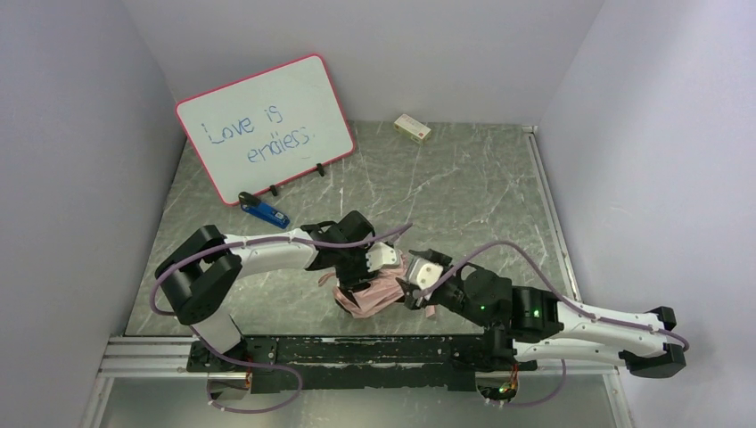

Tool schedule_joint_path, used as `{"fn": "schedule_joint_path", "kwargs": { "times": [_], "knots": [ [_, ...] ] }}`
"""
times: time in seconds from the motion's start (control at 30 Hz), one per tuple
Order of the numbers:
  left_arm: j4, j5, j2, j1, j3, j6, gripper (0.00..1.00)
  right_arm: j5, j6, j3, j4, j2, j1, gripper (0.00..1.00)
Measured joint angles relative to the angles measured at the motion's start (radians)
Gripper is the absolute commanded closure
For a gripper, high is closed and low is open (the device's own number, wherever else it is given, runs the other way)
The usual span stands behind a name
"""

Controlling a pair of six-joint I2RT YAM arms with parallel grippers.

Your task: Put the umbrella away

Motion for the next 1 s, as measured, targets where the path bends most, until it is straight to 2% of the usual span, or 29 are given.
{"fn": "schedule_joint_path", "kwargs": {
  "times": [0.2, 0.43, 0.57, 0.73, 0.83, 0.93, 1.0],
  "knots": [
    [-0.001, -0.01, 0.0, 0.011, 0.0, 0.011, 0.95, 0.046, 0.277, 0.084, -0.02, 0.027, 0.0, 0.41],
    [-0.042, 0.011, 0.008, 0.102, 0.021, 0.023, 0.95, 0.153, 0.718, 0.091, -0.053, 0.05, 0.0, 0.43],
    [-0.06, 0.014, 0.015, 0.135, 0.034, 0.026, 0.95, 0.291, 1.062, 0.091, -0.2, 0.098, 0.0, 0.45],
    [-0.065, 0.014, 0.016, 0.148, 0.035, 0.026, 0.95, 0.348, 1.282, 0.091, -0.33, 0.254, -0.028, 0.42],
    [-0.065, 0.016, 0.016, 0.148, 0.035, 0.026, 0.95, 0.265, 1.266, 0.072, -0.306, 0.343, -0.18, 0.41],
    [-0.065, 0.016, 0.016, 0.148, 0.035, 0.026, 0.95, 0.103, 1.2, 0.018, -0.219, 0.348, -0.481, 0.38],
    [-0.065, 0.016, 0.016, 0.148, 0.035, 0.026, 0.95, 0.001, 1.148, -0.002, -0.181, 0.355, -0.632, 0.36]
  ]
}}
